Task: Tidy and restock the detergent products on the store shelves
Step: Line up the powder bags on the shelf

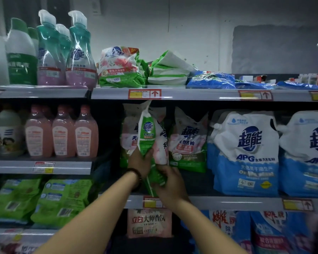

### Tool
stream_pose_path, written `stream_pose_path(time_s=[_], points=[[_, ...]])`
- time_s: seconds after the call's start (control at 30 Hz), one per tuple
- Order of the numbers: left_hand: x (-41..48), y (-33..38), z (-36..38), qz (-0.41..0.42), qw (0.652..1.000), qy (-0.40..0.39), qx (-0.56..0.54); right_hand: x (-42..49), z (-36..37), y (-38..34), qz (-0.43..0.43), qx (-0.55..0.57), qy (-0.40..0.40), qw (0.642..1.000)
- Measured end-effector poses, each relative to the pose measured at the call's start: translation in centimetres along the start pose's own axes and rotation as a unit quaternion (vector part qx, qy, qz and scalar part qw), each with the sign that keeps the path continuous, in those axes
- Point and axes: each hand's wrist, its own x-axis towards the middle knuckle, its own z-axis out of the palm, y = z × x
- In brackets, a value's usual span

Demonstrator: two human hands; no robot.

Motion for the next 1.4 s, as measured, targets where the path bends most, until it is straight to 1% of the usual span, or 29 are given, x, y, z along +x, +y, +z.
stream_pose_path(time_s=[0.07,0.13,0.2,0.23,0.27,0.3,0.33,0.4,0.5,0.53,0.57,0.63,0.77,0.87,0.93,1.03,1.13,1.23,1.3,1.4], points=[[0.5,0.0,-1.9,-0.025,0.997,-0.029,-0.064,0.5,-1.6,0.4,0.002,0.012,0.013,1.000],[1.2,0.1,-3.9,-0.027,0.993,-0.071,-0.096,1.1,-2.9,0.9,0.004,0.001,0.034,0.999],[1.8,0.2,-5.4,-0.021,0.988,-0.121,-0.089,1.8,-3.6,1.6,0.012,0.001,0.038,0.999],[2.2,0.0,-6.0,-0.032,0.986,-0.144,-0.081,2.0,-3.8,2.0,0.018,0.005,0.030,0.999],[2.5,-0.2,-6.4,-0.043,0.984,-0.156,-0.078,2.1,-3.8,2.5,0.021,0.008,0.020,1.000],[2.5,-0.4,-6.5,-0.051,0.985,-0.149,-0.071,2.2,-3.7,2.9,0.024,0.011,0.008,1.000],[2.6,-0.8,-6.4,-0.056,0.989,-0.122,-0.063,2.1,-3.3,3.2,0.023,0.016,-0.002,1.000],[2.2,-1.2,-5.5,-0.061,0.997,-0.027,-0.036,2.0,-2.2,3.6,0.024,0.033,-0.010,0.999],[-1.3,-0.9,-3.2,-0.072,0.989,0.118,-0.059,2.4,-0.6,4.3,0.027,0.063,0.017,0.998],[-2.6,-1.1,-2.3,-0.056,0.986,0.148,-0.051,2.6,-0.3,4.4,0.022,0.068,0.023,0.997],[-3.6,-1.7,-1.4,-0.036,0.987,0.157,-0.026,2.7,-0.1,4.3,0.016,0.069,0.026,0.997],[-5.0,-3.0,-0.2,-0.013,0.989,0.144,0.018,2.9,0.0,4.1,0.008,0.066,0.026,0.997],[-4.1,-4.3,-0.2,-0.007,0.995,0.094,-0.026,4.0,-0.2,4.6,0.021,0.054,0.007,0.998],[-3.4,-4.7,-1.1,0.002,0.997,0.070,0.011,4.8,-1.0,4.1,0.034,0.067,0.002,0.997],[-2.5,-5.6,-1.9,-0.005,0.999,0.050,0.008,5.3,-1.5,3.8,0.045,0.076,0.001,0.996],[-0.3,-6.8,-3.4,-0.022,1.000,-0.006,-0.012,6.2,-2.1,3.8,0.061,0.068,-0.012,0.996],[2.5,-7.6,-5.0,-0.016,0.996,-0.082,-0.030,7.0,-1.8,3.9,0.058,0.079,-0.044,0.994],[4.8,-8.6,-5.5,-0.034,0.989,-0.125,-0.064,7.9,-0.5,4.0,0.054,0.082,-0.036,0.994],[6.0,-9.5,-4.6,-0.065,0.990,-0.103,-0.073,8.6,0.8,4.0,0.066,0.081,-0.010,0.994],[7.4,-10.3,-2.4,-0.103,0.993,-0.015,-0.055,9.8,3.1,4.5,0.052,-0.009,0.062,0.997]])
